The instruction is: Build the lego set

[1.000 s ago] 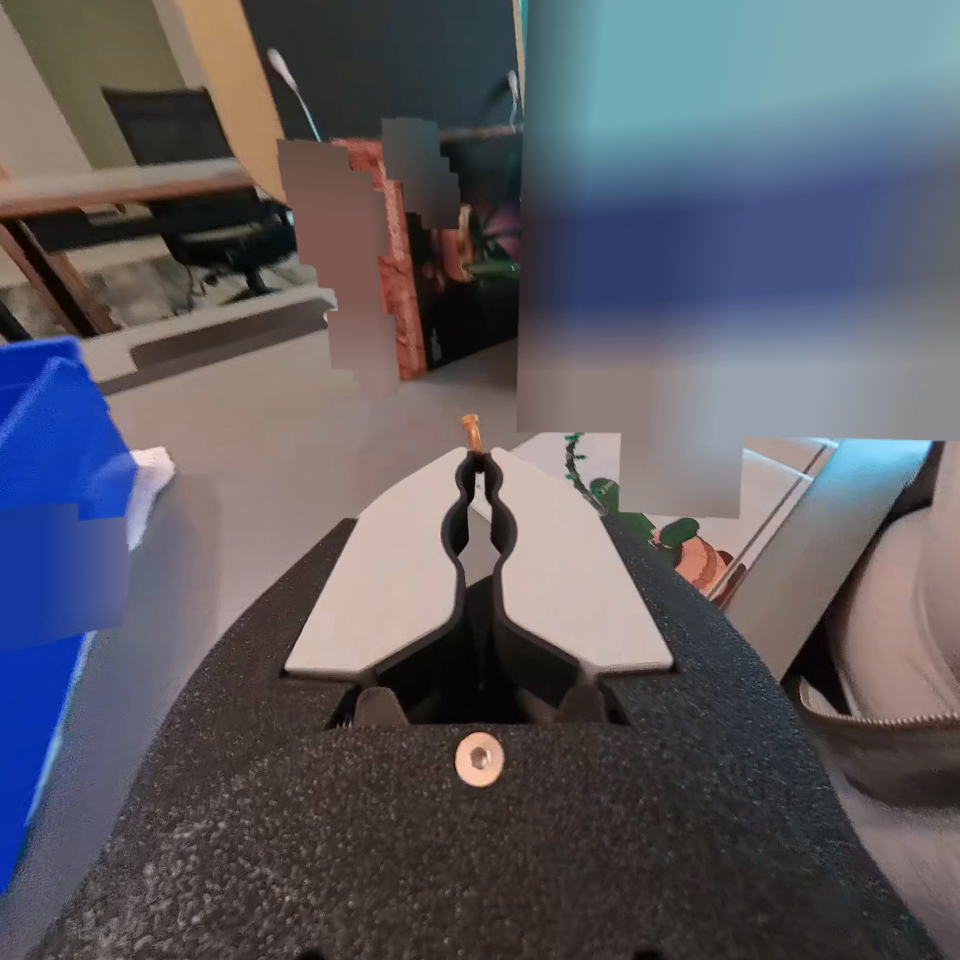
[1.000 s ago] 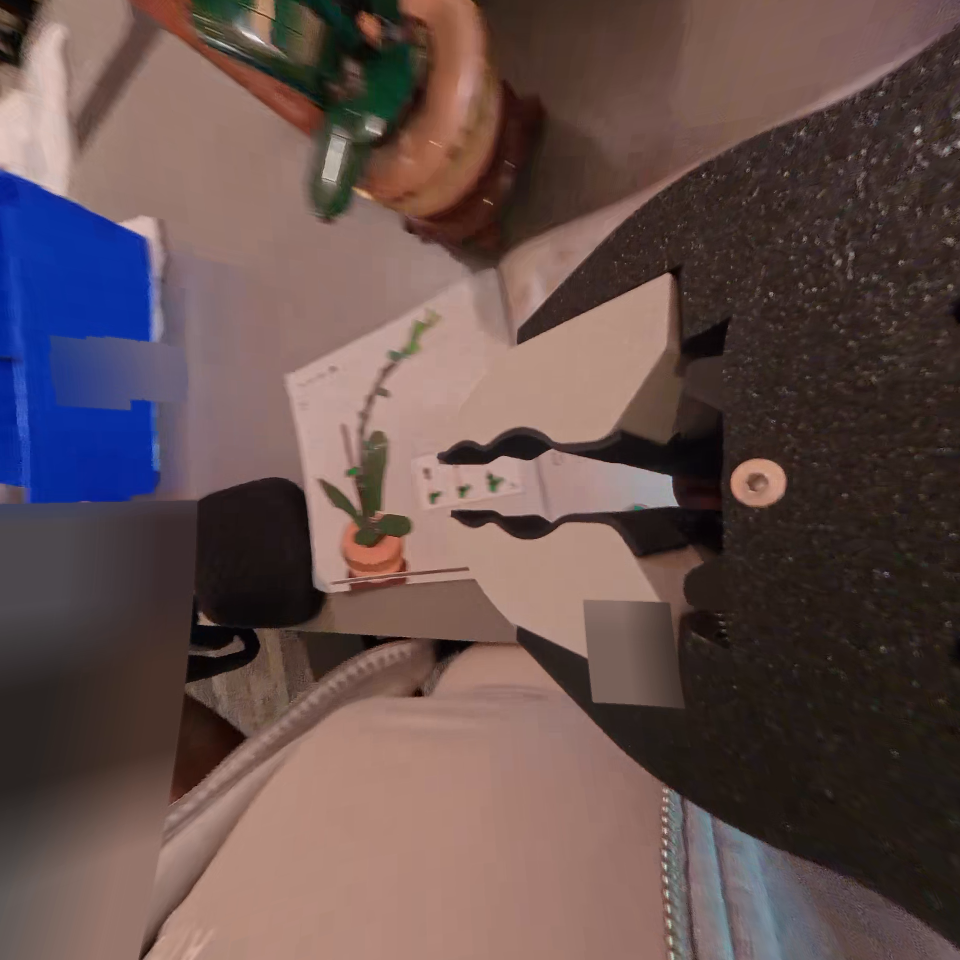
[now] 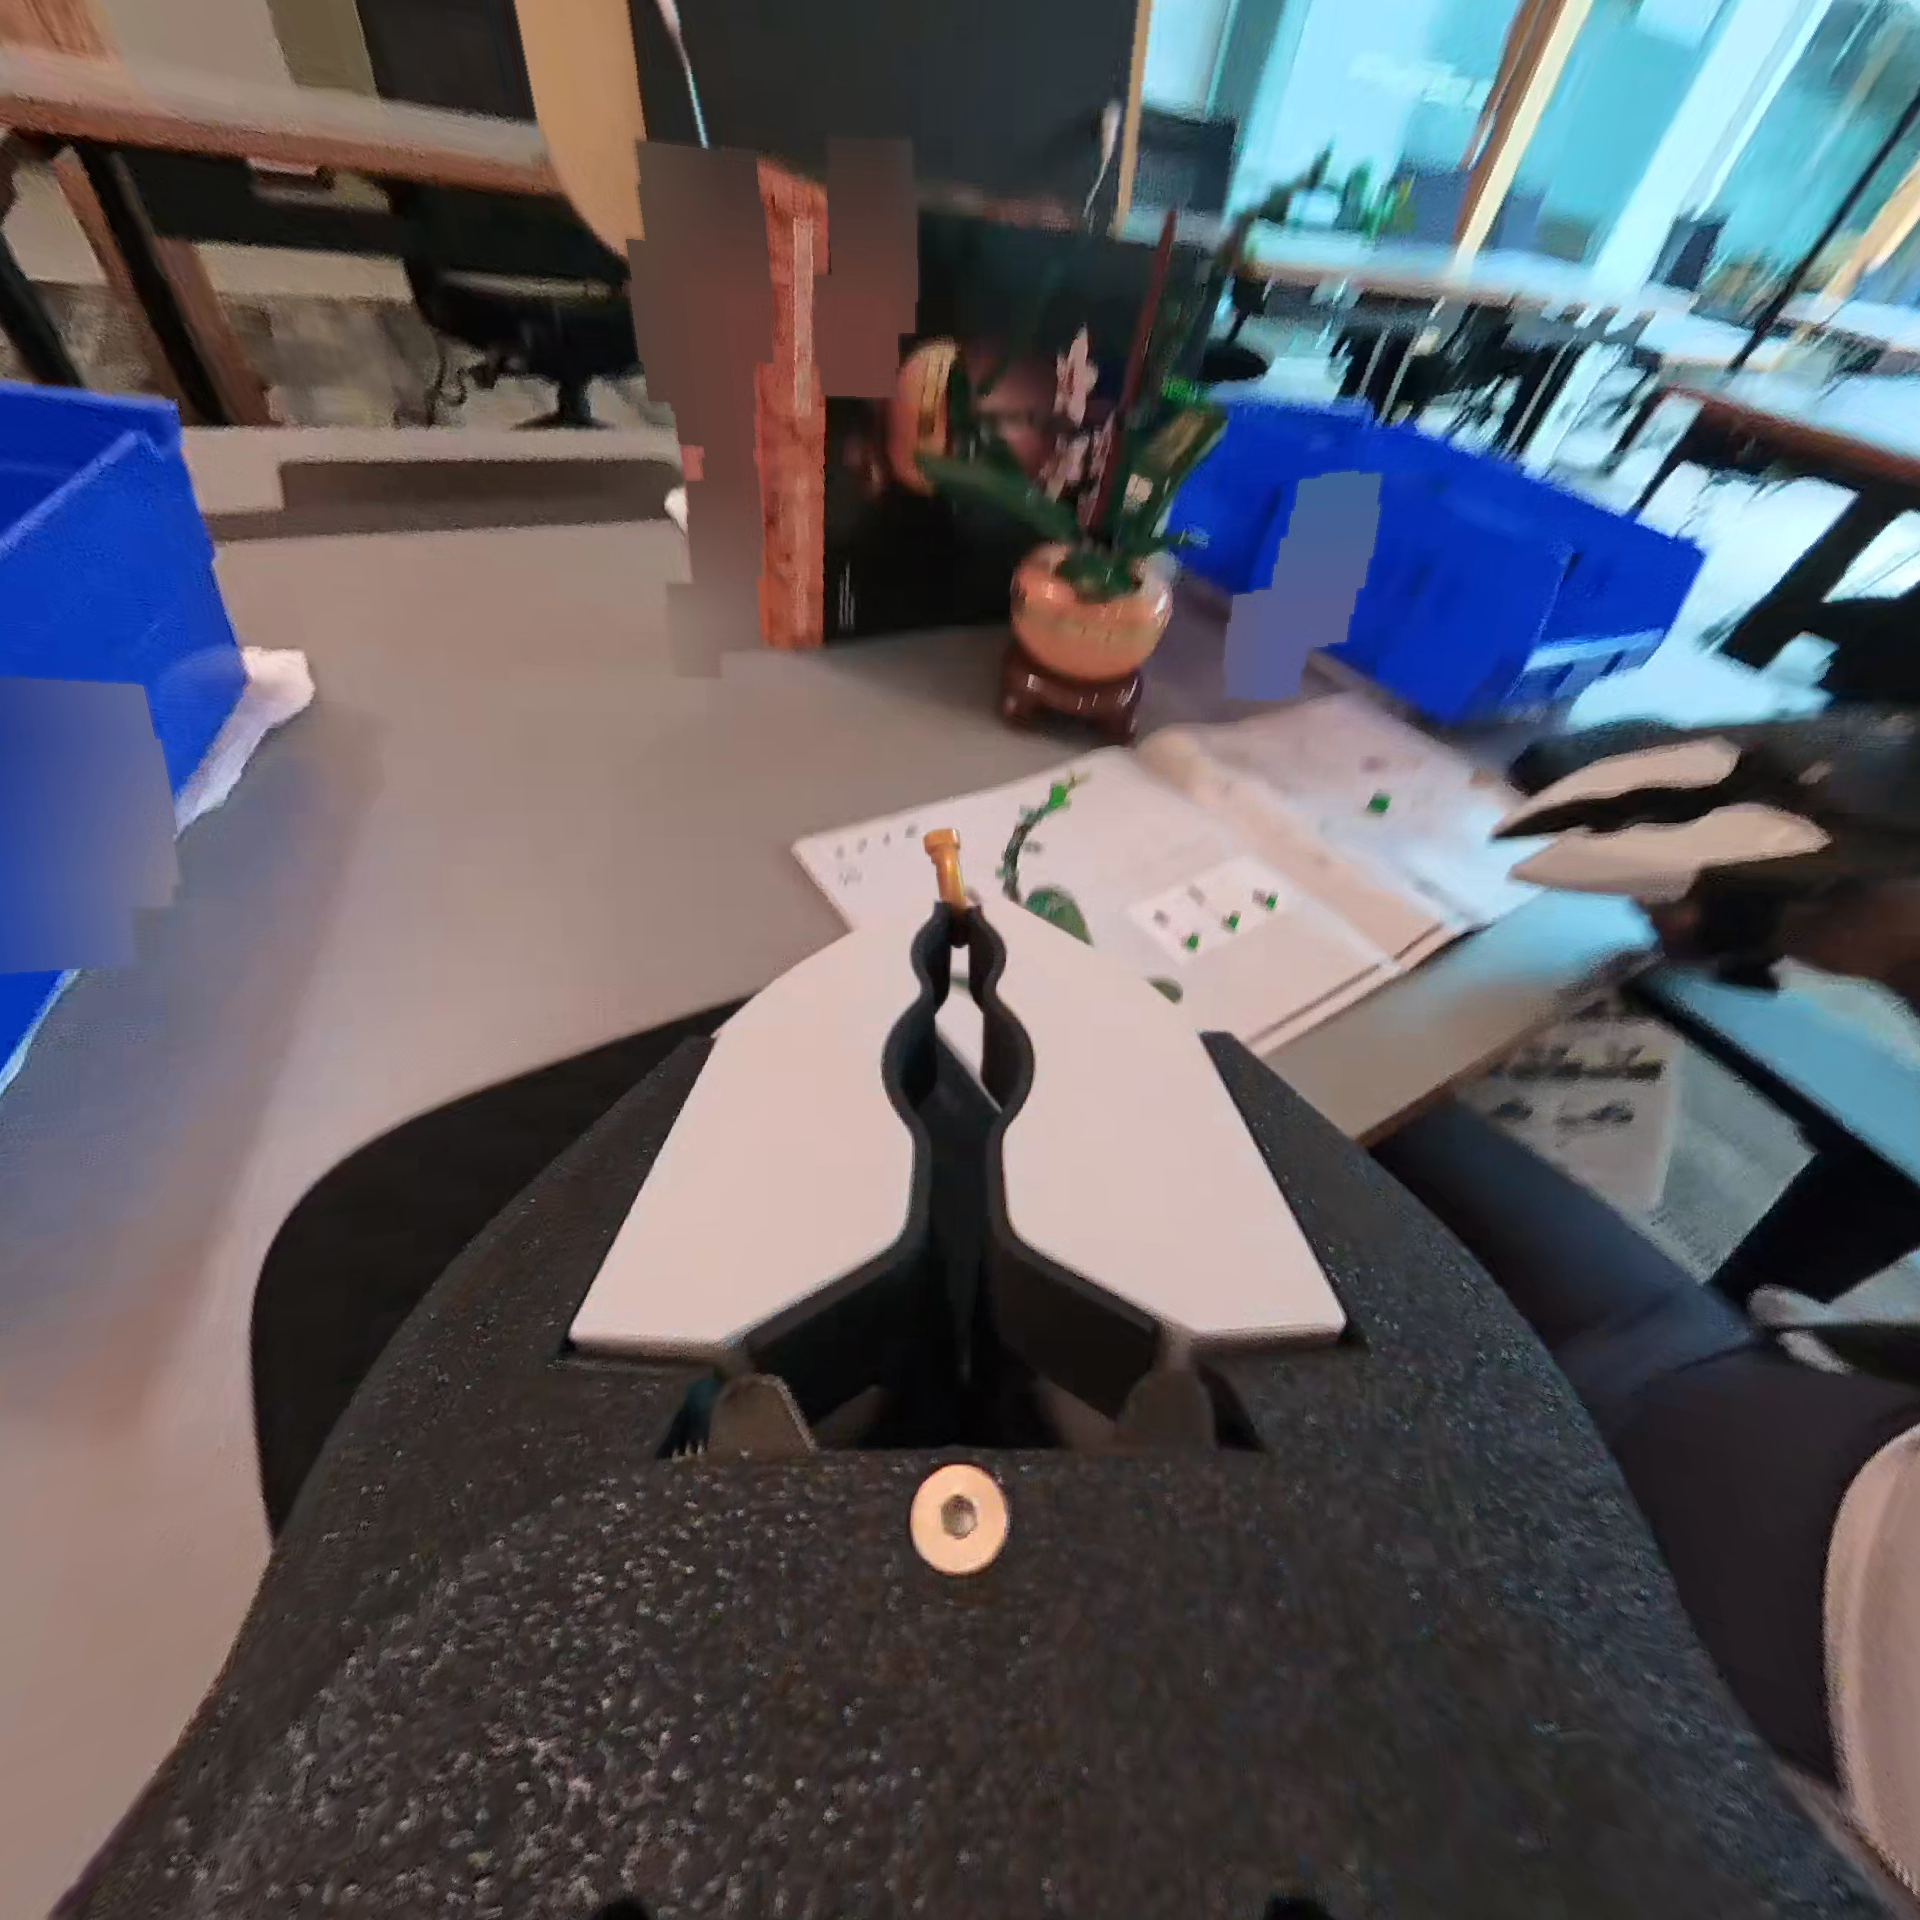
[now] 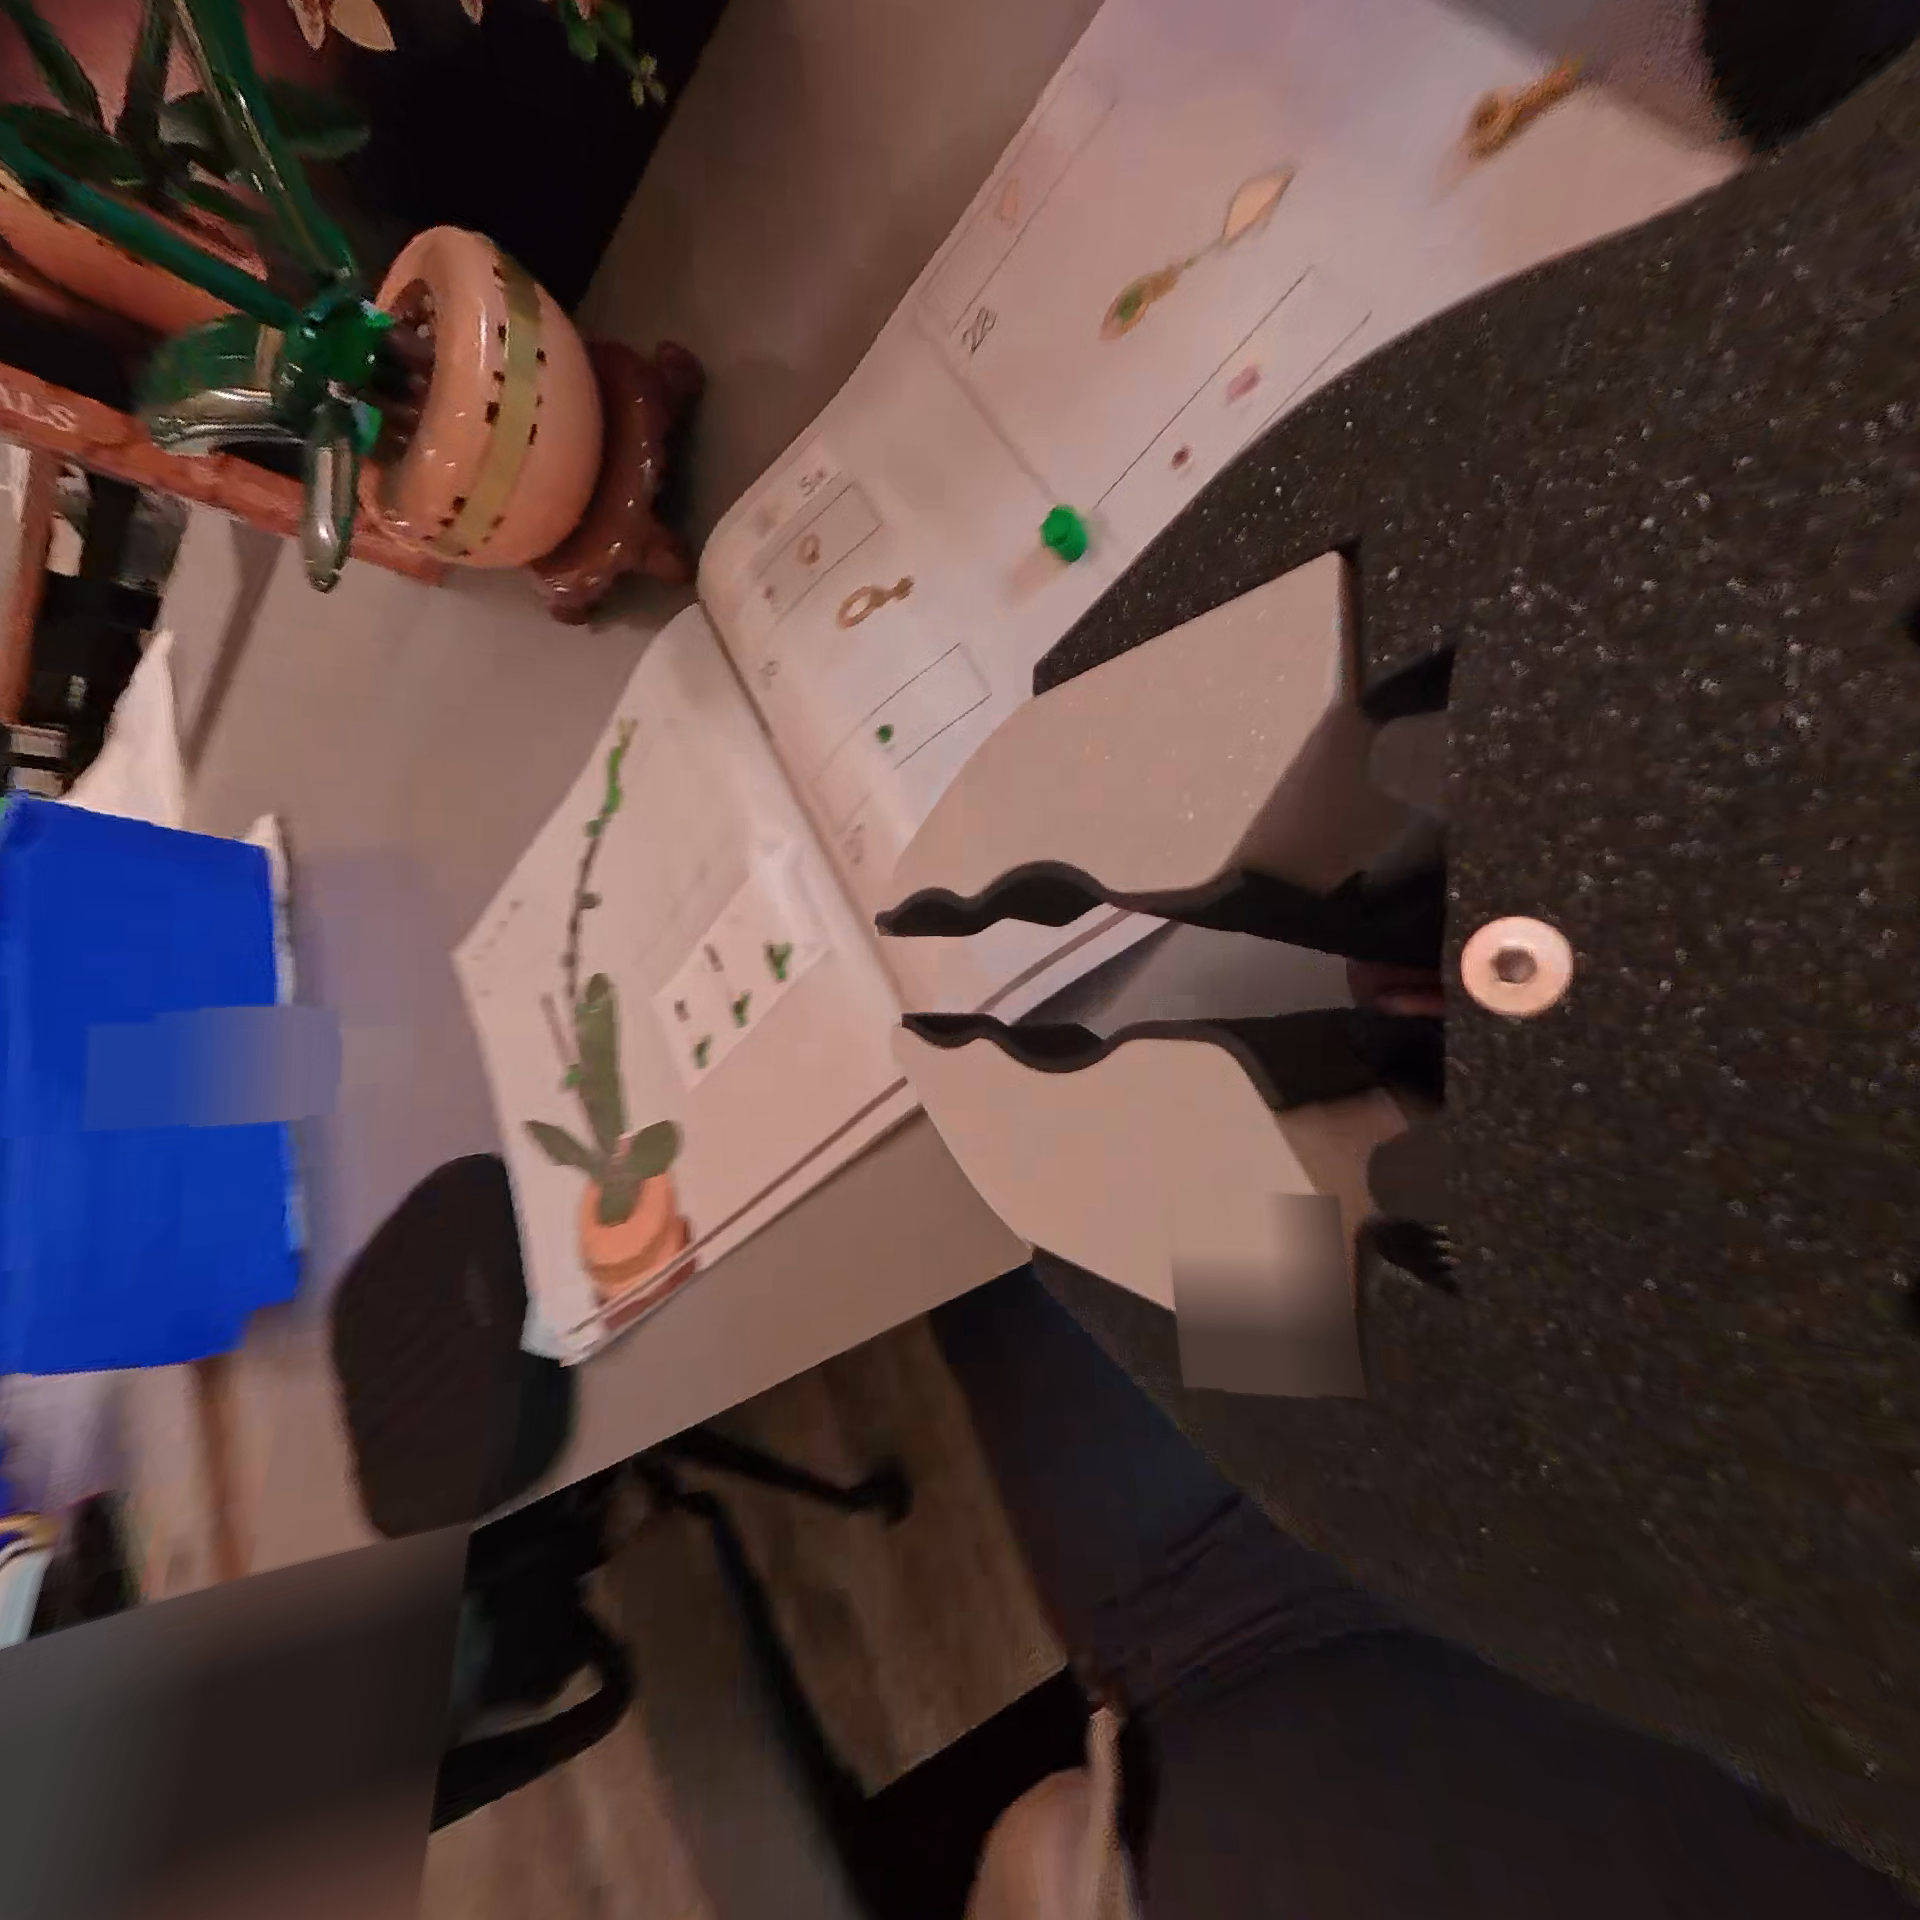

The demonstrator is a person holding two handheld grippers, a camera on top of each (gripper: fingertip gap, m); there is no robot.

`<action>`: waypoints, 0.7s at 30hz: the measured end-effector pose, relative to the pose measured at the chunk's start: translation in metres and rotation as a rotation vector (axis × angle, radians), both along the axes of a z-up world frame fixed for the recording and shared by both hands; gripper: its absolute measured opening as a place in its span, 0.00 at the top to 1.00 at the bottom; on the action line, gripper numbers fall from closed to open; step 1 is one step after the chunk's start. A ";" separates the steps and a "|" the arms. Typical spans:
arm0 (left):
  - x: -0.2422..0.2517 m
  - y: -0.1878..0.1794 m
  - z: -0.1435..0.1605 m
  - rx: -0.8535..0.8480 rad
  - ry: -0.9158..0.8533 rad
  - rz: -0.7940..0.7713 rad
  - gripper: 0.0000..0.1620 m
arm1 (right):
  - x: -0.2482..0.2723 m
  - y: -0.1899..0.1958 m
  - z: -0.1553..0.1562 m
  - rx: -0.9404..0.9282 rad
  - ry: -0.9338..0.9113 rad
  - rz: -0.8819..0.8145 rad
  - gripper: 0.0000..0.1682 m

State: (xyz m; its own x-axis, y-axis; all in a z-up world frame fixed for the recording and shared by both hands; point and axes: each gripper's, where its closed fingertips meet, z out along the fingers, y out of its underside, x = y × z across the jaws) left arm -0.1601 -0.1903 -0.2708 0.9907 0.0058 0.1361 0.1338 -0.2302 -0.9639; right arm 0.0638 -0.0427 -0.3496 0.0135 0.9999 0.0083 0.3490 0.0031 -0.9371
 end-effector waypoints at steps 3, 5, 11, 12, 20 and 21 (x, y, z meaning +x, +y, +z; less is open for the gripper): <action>0.007 0.036 0.029 0.133 -0.091 -0.125 0.99 | -0.014 0.002 0.010 -0.116 0.084 -0.024 0.92; 0.026 0.072 0.044 0.185 -0.128 -0.256 0.99 | -0.020 0.008 0.009 -0.175 0.108 -0.059 0.91; 0.050 0.150 0.034 0.180 -0.067 -0.388 0.99 | -0.023 0.025 0.005 -0.360 0.115 -0.152 0.87; 0.051 0.154 0.034 0.211 -0.093 -0.388 0.99 | -0.023 0.025 0.004 -0.374 0.110 -0.148 0.87; 0.033 0.172 0.024 0.265 -0.097 -0.329 0.99 | -0.027 0.021 -0.010 -0.380 0.020 -0.159 0.84; 0.029 0.174 0.023 0.261 -0.088 -0.321 0.99 | -0.027 0.023 -0.012 -0.396 0.012 -0.167 0.84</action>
